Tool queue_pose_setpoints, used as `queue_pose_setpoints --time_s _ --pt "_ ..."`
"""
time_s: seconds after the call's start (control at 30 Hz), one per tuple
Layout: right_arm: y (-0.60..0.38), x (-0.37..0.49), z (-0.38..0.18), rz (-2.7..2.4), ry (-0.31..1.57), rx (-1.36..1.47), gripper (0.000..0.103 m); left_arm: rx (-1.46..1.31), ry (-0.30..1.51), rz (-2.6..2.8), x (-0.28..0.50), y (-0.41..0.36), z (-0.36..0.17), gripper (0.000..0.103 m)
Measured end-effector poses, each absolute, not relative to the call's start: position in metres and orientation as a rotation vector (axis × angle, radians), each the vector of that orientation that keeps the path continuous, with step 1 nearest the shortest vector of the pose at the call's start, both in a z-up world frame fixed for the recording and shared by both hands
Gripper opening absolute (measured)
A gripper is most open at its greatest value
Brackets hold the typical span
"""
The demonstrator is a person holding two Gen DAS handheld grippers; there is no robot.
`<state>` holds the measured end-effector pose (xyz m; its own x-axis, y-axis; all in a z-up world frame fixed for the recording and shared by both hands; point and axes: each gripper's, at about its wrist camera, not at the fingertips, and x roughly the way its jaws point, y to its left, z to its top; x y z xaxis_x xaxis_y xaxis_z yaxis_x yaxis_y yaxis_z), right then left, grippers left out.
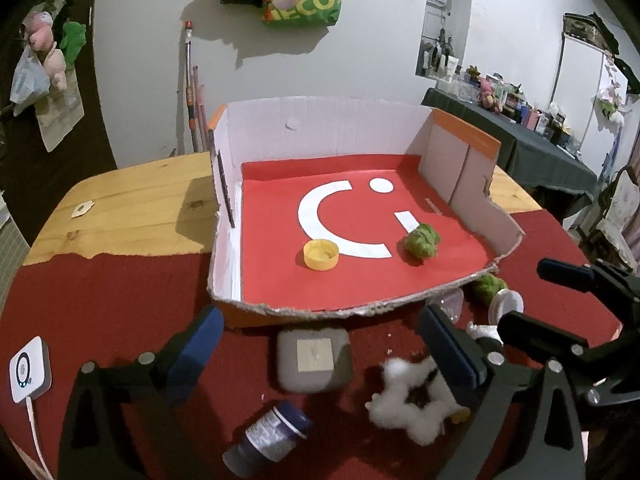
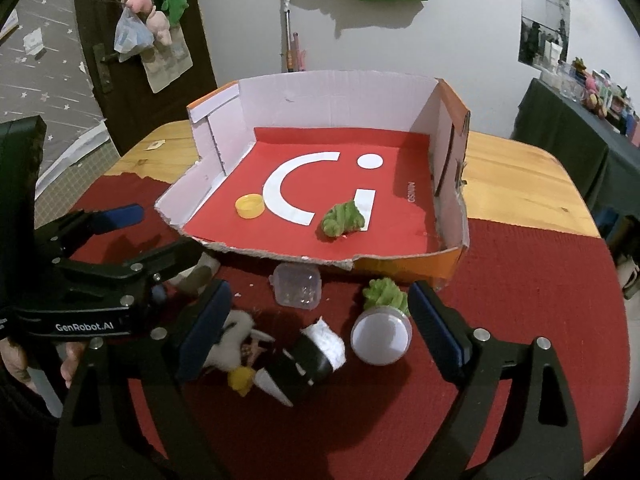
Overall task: Organize objects
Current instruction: 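Move both grippers back toward the remaining objects on the table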
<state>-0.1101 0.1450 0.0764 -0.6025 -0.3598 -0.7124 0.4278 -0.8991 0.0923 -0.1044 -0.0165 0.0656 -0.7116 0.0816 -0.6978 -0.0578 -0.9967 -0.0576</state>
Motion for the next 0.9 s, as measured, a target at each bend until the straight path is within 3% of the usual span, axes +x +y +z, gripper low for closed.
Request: queue_pose_setpoints --time_s 0.9 --pt "0.145 -0.066 0.067 -2.438 0.117 1.090 0.095 -1.236 -0.069 2.810 -0.064 -0.012 0.047 0.103"
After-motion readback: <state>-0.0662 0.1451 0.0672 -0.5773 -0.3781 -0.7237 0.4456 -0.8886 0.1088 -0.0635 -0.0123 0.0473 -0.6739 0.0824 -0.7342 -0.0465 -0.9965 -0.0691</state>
